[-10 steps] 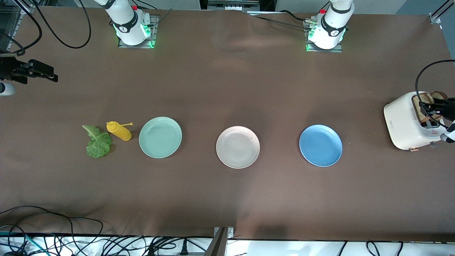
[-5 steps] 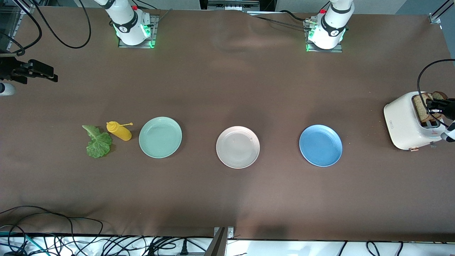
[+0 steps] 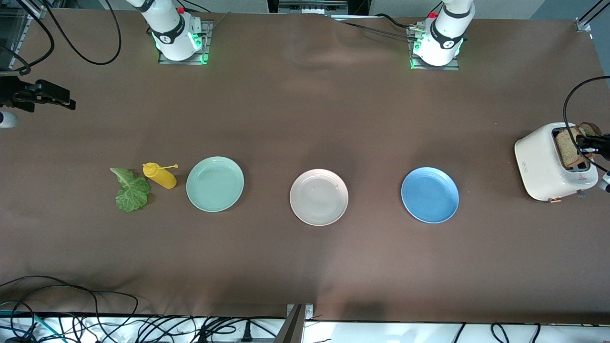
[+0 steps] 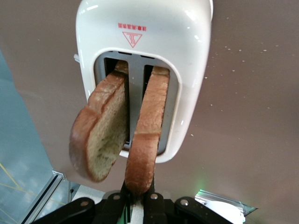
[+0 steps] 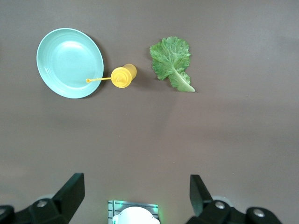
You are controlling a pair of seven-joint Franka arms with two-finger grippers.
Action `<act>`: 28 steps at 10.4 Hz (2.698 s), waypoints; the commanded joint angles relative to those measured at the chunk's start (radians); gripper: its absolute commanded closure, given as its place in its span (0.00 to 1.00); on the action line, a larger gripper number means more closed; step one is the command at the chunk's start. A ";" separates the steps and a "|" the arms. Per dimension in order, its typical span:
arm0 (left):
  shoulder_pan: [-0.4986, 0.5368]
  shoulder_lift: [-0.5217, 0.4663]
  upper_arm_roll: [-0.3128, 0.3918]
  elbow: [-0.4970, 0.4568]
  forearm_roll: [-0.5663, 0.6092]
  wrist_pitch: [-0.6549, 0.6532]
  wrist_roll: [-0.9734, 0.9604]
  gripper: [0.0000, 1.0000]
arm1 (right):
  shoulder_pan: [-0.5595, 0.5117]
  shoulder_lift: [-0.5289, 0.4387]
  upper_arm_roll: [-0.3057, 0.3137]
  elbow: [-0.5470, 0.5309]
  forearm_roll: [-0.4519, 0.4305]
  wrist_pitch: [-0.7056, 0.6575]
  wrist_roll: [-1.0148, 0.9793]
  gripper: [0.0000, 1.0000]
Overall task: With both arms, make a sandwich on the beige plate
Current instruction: 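Pull the bread slice up out of the toaster with the left gripper, then carry the bread slice over the beige plate with the left gripper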
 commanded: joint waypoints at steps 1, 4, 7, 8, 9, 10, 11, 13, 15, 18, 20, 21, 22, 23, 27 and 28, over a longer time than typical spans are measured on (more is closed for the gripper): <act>-0.030 -0.060 -0.020 0.026 0.013 -0.042 0.021 1.00 | -0.003 -0.008 -0.002 0.015 -0.004 -0.020 -0.015 0.00; -0.036 -0.072 -0.121 0.115 0.008 -0.123 0.011 1.00 | -0.003 -0.008 -0.002 0.015 -0.004 -0.020 -0.015 0.00; -0.131 -0.072 -0.182 0.137 -0.021 -0.182 -0.108 1.00 | -0.003 -0.007 -0.002 0.015 -0.004 -0.020 -0.015 0.00; -0.172 -0.072 -0.185 0.137 -0.073 -0.182 -0.227 1.00 | -0.003 -0.008 -0.002 0.015 -0.004 -0.020 -0.015 0.00; -0.191 -0.068 -0.187 0.137 -0.166 -0.176 -0.366 1.00 | -0.003 -0.007 -0.002 0.015 -0.004 -0.020 -0.015 0.00; -0.208 -0.063 -0.185 0.137 -0.282 -0.153 -0.494 1.00 | -0.003 -0.008 -0.002 0.015 -0.004 -0.020 -0.015 0.00; -0.215 -0.061 -0.187 0.134 -0.373 -0.097 -0.589 1.00 | -0.003 -0.008 -0.002 0.015 -0.004 -0.020 -0.015 0.00; -0.237 -0.052 -0.185 0.120 -0.533 0.009 -0.734 1.00 | -0.003 -0.008 -0.002 0.015 -0.004 -0.020 -0.015 0.00; -0.287 -0.035 -0.187 0.109 -0.613 0.123 -0.836 1.00 | -0.003 -0.008 0.000 0.015 -0.004 -0.020 -0.015 0.00; -0.364 0.033 -0.185 0.092 -0.734 0.324 -0.909 1.00 | -0.003 -0.007 0.000 0.015 -0.004 -0.020 -0.015 0.00; -0.427 0.079 -0.185 0.092 -0.789 0.425 -0.909 1.00 | -0.003 -0.007 0.001 0.015 -0.004 -0.020 -0.015 0.00; -0.451 0.099 -0.185 0.094 -0.829 0.460 -0.909 1.00 | -0.003 -0.008 0.004 0.015 -0.004 -0.020 -0.015 0.00; -0.474 0.116 -0.185 0.092 -0.860 0.491 -0.908 1.00 | -0.003 -0.007 0.003 0.015 -0.004 -0.020 -0.015 0.00; -0.511 0.132 -0.185 0.092 -0.883 0.520 -0.908 1.00 | -0.003 -0.008 0.003 0.015 -0.004 -0.020 -0.015 0.00; -0.619 0.179 -0.185 0.050 -0.938 0.724 -0.908 1.00 | -0.003 -0.008 0.004 0.015 -0.004 -0.020 -0.015 0.00; -0.651 0.198 -0.185 0.050 -0.951 0.764 -0.908 1.00 | -0.003 -0.008 0.006 0.015 -0.004 -0.020 -0.015 0.00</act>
